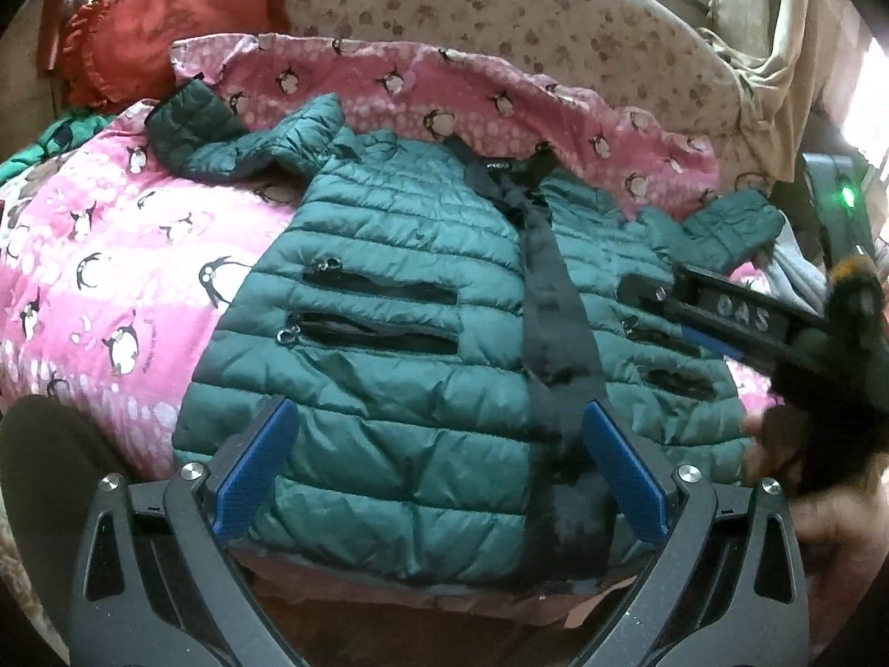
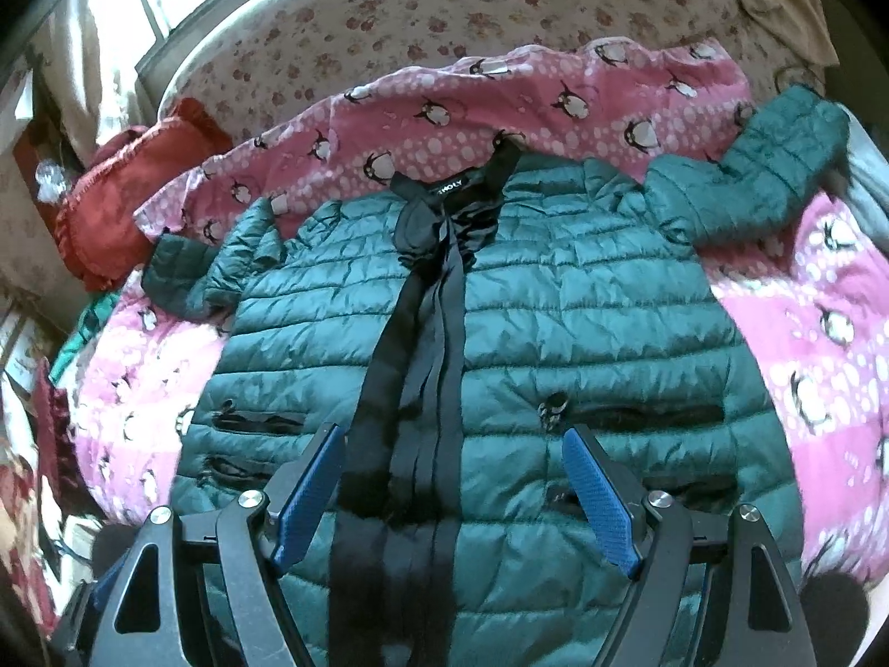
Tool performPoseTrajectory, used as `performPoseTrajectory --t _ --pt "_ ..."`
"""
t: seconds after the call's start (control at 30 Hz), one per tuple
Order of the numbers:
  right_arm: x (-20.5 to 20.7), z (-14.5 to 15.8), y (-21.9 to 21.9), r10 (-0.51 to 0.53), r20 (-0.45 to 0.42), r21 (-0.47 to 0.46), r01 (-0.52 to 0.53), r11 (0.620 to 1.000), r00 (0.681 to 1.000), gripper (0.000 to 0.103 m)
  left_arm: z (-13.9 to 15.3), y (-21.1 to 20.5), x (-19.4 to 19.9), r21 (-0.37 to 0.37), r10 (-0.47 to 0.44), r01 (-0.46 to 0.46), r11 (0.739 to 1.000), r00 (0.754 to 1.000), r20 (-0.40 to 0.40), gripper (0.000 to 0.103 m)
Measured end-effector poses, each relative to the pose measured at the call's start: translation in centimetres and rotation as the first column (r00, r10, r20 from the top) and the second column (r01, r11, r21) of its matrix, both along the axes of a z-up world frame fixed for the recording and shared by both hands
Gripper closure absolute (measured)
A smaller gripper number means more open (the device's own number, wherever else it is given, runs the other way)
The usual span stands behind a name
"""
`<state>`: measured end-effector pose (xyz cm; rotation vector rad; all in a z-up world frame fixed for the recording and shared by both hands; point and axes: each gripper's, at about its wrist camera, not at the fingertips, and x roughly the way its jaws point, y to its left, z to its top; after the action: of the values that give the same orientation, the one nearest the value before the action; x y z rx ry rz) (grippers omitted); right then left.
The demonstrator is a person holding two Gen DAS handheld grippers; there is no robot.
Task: Fold large clothes
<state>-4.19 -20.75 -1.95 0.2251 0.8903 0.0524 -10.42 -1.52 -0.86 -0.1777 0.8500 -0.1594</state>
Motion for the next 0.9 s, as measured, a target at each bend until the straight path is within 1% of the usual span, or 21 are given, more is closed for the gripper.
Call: performPoseTrajectory --t 0.07,0.2,0.3,0.43,0.5,0.53,0.6,0.63,0.73,0.8,0.9 --pt "-0.7 0.1 0.0 -0.016 0.008 0.018 0.016 1.000 1.000 0.024 0.1 0.3 0.0 0.002 0.013 -0.013 1.000 1.000 0.008 0.001" --pt "-2.3 0.5 0.7 -0.015 0.014 0.005 0.015 1.000 1.000 0.024 0.8 1.6 -0.1 -0.002 0.082 -0.082 0.997 0.995 0.057 0.001" --pt "-3.7 0.6 1.1 -0.023 0.030 0.016 0.022 1.000 0.999 0.024 0.9 2.0 -0.1 0.007 0.107 -0.108 0.994 0.992 0.069 0.001" --pt "-5.0 0.3 2.0 -0.012 0.019 0.037 0.011 0.999 1.000 0.025 0.8 2.3 0.0 0.021 0.109 -0.110 0.994 0.992 0.062 0.001" --pt "-5.8 -0.1 1.9 -0.051 0.022 0.034 0.050 0.998 0.998 0.025 0.6 2.5 0.2 0.022 0.117 -0.119 0.993 0.992 0.050 0.001" --pt "-6.1 -0.5 1.7 -0.057 0.014 0.051 0.057 0.997 0.998 0.025 0.5 2.6 0.3 0.021 0.122 -0.123 0.992 0.992 0.043 0.001" --pt "-6.1 -1.4 1.8 -0.037 -0.032 0.078 0.039 0.996 0.999 0.025 0.5 2.6 0.4 0.024 0.130 -0.131 0.991 0.991 0.039 0.001" --pt "-6.2 -1.8 2.1 -0.030 -0.053 0.075 0.034 0.997 0.998 0.025 0.6 2.6 0.3 0.026 0.134 -0.135 0.991 0.990 0.042 0.001" --pt "-6.6 -1.7 2.3 -0.032 -0.043 0.053 0.034 0.998 0.999 0.025 0.7 2.6 0.4 0.040 0.149 -0.151 0.988 0.988 0.047 0.001" --pt "-6.8 -1.5 1.9 -0.058 -0.031 0.045 0.059 0.997 0.998 0.025 0.7 2.9 0.5 0.039 0.164 -0.166 0.985 0.985 0.046 0.001" --pt "-7.0 -1.2 1.5 -0.091 -0.053 0.024 0.092 0.995 0.994 0.025 0.6 3.4 0.8 0.035 0.193 -0.194 0.980 0.981 0.038 0.001"
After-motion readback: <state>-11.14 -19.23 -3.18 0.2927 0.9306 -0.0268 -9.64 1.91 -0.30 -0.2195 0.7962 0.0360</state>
